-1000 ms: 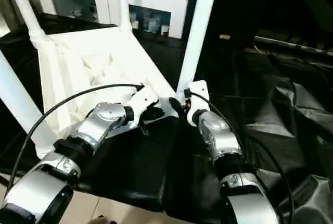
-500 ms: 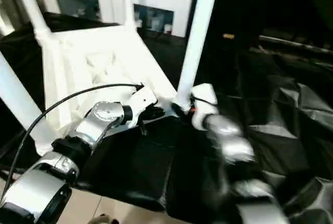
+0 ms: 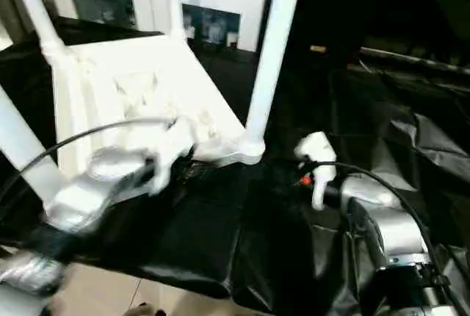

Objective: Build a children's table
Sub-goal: Rotate table base

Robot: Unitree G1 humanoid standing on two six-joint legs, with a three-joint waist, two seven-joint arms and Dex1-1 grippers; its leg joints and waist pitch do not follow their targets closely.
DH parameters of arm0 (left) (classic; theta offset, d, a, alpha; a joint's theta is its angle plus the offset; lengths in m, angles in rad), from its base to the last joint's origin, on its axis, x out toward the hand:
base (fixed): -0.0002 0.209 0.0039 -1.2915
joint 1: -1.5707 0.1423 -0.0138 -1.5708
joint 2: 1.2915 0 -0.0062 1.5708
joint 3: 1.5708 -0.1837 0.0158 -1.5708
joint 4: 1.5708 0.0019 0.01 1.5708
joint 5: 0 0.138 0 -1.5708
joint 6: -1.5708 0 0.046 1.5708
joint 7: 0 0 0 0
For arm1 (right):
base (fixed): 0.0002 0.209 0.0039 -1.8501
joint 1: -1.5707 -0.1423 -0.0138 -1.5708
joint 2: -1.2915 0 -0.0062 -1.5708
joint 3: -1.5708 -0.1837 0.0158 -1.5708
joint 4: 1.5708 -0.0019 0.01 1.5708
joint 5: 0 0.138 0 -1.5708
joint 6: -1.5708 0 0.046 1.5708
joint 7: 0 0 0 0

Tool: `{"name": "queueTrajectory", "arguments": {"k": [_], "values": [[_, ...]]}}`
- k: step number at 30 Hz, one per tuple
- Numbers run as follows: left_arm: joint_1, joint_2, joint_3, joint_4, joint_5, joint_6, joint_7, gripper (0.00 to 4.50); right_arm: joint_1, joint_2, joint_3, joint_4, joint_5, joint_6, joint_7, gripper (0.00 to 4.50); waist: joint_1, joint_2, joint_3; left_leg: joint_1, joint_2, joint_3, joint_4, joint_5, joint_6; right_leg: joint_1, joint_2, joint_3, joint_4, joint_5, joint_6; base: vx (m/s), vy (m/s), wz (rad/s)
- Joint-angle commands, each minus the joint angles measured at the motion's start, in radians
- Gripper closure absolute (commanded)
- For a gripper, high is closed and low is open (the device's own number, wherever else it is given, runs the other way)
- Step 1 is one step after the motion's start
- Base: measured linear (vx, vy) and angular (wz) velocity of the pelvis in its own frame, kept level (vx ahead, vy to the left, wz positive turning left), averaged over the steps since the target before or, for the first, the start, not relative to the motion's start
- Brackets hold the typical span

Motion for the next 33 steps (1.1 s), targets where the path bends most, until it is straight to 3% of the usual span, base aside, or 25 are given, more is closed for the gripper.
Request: {"name": "queueTrajectory", "arguments": {"k": [1, 6, 7, 10, 11, 14, 22, 24, 28, 29, 33], "values": [[0.032, 0.022, -0.021, -0.104, 0.013, 0.084, 0.012, 2.53, -0.017, 0.014, 0.005, -0.023, 0.021, 0.030, -0.003, 0.72, 0.004, 0.008, -0.058, 0.017, 0.071, -0.036, -0.082, -0.271, 0.005, 0.043, -0.079, 0.065, -0.085, -0.302, -0.184, 0.000, 0.000, 0.00], [0.103, 0.059, 0.006, -0.202, 0.064, 0.209, 0.114, 2.23, -0.105, 0.119, 0.069, 0.088, -0.042, -0.022, -0.054, 0.72, -0.010, 0.010, -0.057, 0.015, 0.065, -0.036, -0.083, -0.287, -0.018, 0.041, -0.077, 0.062, -0.088, -0.324, -0.183, 0.000, 0.000, 0.00], [0.119, 0.077, 0.007, -0.228, 0.063, 0.241, 0.126, 1.98, -0.134, 0.149, 0.085, 0.128, -0.049, -0.029, -0.059, 0.72, -0.010, 0.010, -0.059, 0.018, 0.066, -0.037, -0.081, -0.284, -0.023, 0.039, -0.078, 0.064, -0.083, -0.318, -0.186, 0.000, 0.000, 0.00], [0.128, 0.086, 0.005, -0.240, 0.066, 0.253, 0.127, 1.90, -0.150, 0.164, 0.090, 0.149, -0.052, -0.032, -0.064, 0.72, -0.011, 0.012, -0.061, 0.017, 0.065, -0.037, -0.081, -0.264, -0.021, 0.041, -0.073, 0.064, -0.079, -0.280, -0.190, 0.000, 0.000, 0.00], [0.156, 0.118, 0.002, -0.280, 0.081, 0.289, 0.130, 1.77, -0.203, 0.222, 0.107, 0.230, -0.068, -0.057, -0.080, 0.72, -0.013, 0.012, -0.063, 0.017, 0.067, -0.037, -0.081, -0.246, -0.019, 0.041, -0.074, 0.064, -0.070, -0.229, -0.212, 0.000, 0.000, 0.00], [0.179, 0.133, 0.010, -0.312, 0.109, 0.325, 0.169, 1.55, -0.252, 0.283, 0.112, 0.321, -0.096, -0.110, -0.122, 0.72, -0.020, 0.014, -0.061, 0.017, 0.065, -0.036, -0.083, -0.257, -0.027, 0.041, -0.073, 0.064, -0.072, -0.235, -0.213, 0.000, 0.000, 0.00], [0.218, 0.136, 0.021, -0.376, 0.129, 0.406, 0.269, 1.01, -0.370, 0.453, 0.024, 0.600, -0.114, -0.310, -0.350, 0.72, -0.023, 0.024, -0.060, 0.021, 0.064, -0.036, -0.086, -0.282, -0.055, 0.039, -0.071, 0.066, -0.069, -0.225, -0.215, 0.000, 0.000, 0.00], [0.225, 0.136, 0.019, -0.386, 0.131, 0.412, 0.274, 0.76, -0.383, 0.467, 0.007, 0.629, -0.112, -0.329, -0.381, 0.72, -0.024, 0.025, -0.062, 0.021, 0.063, -0.035, -0.085, -0.282, -0.054, 0.041, -0.071, 0.066, -0.069, -0.221, -0.211, 0.000, 0.000, 0.00], [0.251, 0.130, 0.019, -0.407, 0.139, 0.425, 0.304, 0.46, -0.443, 0.503, -0.078, 0.751, -0.105, -0.434, -0.568, 0.72, -0.025, 0.022, -0.062, 0.021, 0.062, -0.034, -0.084, -0.284, -0.055, 0.040, -0.074, 0.067, -0.069, -0.243, -0.205, 0.000, 0.000, 0.00], [0.256, 0.131, 0.019, -0.409, 0.139, 0.427, 0.312, 0.30, -0.458, 0.505, -0.101, 0.779, -0.092, -0.445, -0.602, 0.72, -0.027, 0.018, -0.062, 0.022, 0.061, -0.034, -0.085, -0.290, -0.055, 0.038, -0.071, 0.066, -0.071, -0.254, -0.196, 0.000, 0.000, 0.00], [0.266, 0.136, 0.018, -0.417, 0.133, 0.438, 0.326, 0.06, -0.490, 0.501, -0.147, 0.844, -0.077, -0.488, -0.666, 0.72, -0.024, 0.019, -0.063, 0.023, 0.060, -0.032, -0.084, -0.290, -0.053, 0.037, -0.067, 0.065, -0.066, -0.236, -0.190, 0.000, 0.000, 0.00]]}}
